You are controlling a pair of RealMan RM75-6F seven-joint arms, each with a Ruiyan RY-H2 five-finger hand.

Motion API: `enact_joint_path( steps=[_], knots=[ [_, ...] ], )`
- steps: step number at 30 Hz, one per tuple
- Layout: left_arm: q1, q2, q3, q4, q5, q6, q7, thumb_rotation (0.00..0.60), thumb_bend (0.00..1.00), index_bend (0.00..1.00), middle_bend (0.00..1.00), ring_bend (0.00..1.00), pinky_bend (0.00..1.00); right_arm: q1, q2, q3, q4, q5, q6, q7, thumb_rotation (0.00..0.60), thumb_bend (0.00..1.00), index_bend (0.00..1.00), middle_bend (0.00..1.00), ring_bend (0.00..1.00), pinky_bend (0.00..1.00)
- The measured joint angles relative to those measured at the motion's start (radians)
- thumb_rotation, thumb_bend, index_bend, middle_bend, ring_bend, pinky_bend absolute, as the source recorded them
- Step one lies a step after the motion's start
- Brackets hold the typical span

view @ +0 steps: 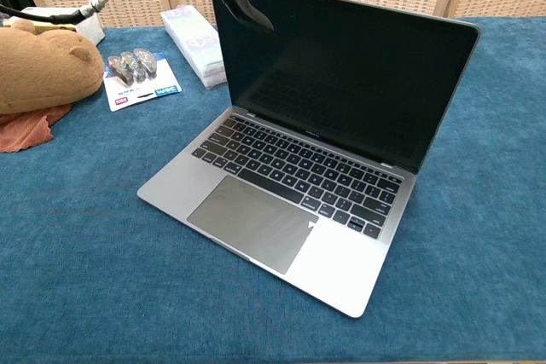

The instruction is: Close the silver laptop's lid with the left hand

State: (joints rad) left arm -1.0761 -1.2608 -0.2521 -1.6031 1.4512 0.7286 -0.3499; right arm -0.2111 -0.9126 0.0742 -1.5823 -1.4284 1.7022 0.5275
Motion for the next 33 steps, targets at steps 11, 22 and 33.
enact_joint_path(
  steps=[11,22,33],
  knots=[
    [-0.023,-0.009,0.026,-0.019,-0.029,-0.073,-0.028,0.600,0.12,0.15,0.00,0.02,0.11,-0.010,0.001,0.008,0.004,0.003,0.008,0.009,0.600,0.19,0.02,0.00,0.00,0.00],
    [-0.040,0.028,0.050,-0.052,-0.040,-0.123,-0.019,0.600,0.12,0.25,0.09,0.11,0.11,-0.013,0.001,0.013,0.005,0.001,0.008,0.008,0.600,0.19,0.02,0.00,0.00,0.00],
    [-0.043,0.050,0.051,-0.085,-0.070,-0.131,0.021,0.600,0.12,0.33,0.19,0.20,0.16,-0.016,0.001,0.016,0.005,-0.002,0.008,0.008,0.600,0.19,0.02,0.00,0.00,0.00]
  ],
)
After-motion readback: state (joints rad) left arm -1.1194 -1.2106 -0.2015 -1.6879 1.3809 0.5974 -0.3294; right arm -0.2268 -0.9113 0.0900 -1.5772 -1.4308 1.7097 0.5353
